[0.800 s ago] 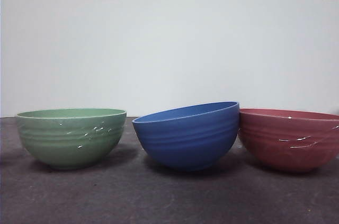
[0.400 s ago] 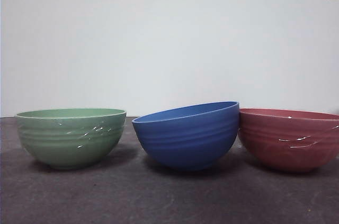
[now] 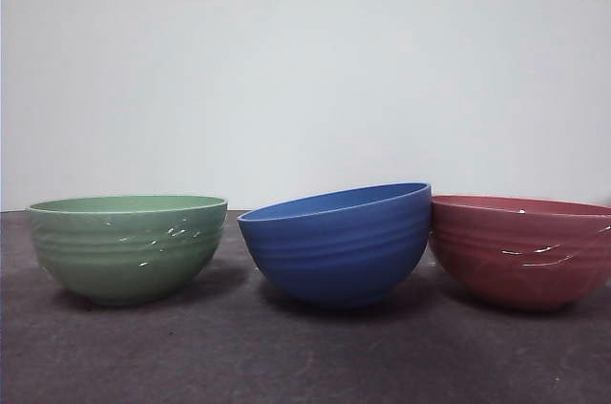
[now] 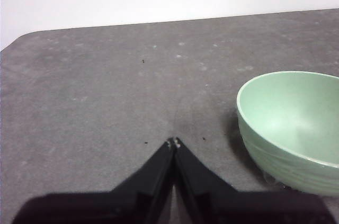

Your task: Pick up the green bowl on the top,put the green bowl on the left,pick up the red bowl in the middle,put the red bowl on the right

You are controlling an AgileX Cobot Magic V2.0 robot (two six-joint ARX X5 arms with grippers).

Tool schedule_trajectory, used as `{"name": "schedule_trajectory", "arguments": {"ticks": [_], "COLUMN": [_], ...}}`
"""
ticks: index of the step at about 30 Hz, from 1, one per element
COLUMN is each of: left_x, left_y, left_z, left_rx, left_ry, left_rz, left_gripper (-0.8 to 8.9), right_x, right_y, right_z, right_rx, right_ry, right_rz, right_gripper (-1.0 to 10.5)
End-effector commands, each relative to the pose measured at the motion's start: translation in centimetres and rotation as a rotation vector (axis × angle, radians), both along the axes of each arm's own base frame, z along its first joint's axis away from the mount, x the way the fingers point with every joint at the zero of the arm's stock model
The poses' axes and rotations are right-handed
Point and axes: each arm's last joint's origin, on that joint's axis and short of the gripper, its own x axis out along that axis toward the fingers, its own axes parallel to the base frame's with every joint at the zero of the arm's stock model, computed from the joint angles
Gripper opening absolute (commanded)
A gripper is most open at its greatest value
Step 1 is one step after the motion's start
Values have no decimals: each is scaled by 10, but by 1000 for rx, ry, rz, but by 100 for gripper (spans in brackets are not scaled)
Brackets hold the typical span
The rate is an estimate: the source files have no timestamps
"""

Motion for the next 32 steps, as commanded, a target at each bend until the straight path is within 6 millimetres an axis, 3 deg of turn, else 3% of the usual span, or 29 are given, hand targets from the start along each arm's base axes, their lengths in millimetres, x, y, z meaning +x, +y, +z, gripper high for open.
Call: {"name": "schedule_trajectory", "arguments": {"ticks": [1,19,24,27,32], "left_x": [0,0,0,0,0], "left_y": [0,0,0,0,0], "left_z": [-4,-4,-4,-4,-4], "left_rx": [-9,-9,-9,-9,-9], "left_ry": [22,22,22,22,22], "left_rz": [7,7,7,7,7], "left_gripper": [-4,-4,-4,-4,-4], "right_x": [0,0,-28,-43,-52], "right_y": [0,0,-12,-19,-24], "right_z": [-1,-1,-4,-19,-70], "right_rx": [8,8,-45,-17,14], "right_ry": [0,2,-20,-70,-78], "right_rz": [-5,-3,-46,-41,20], "right_gripper": [4,4,4,4,4]}}
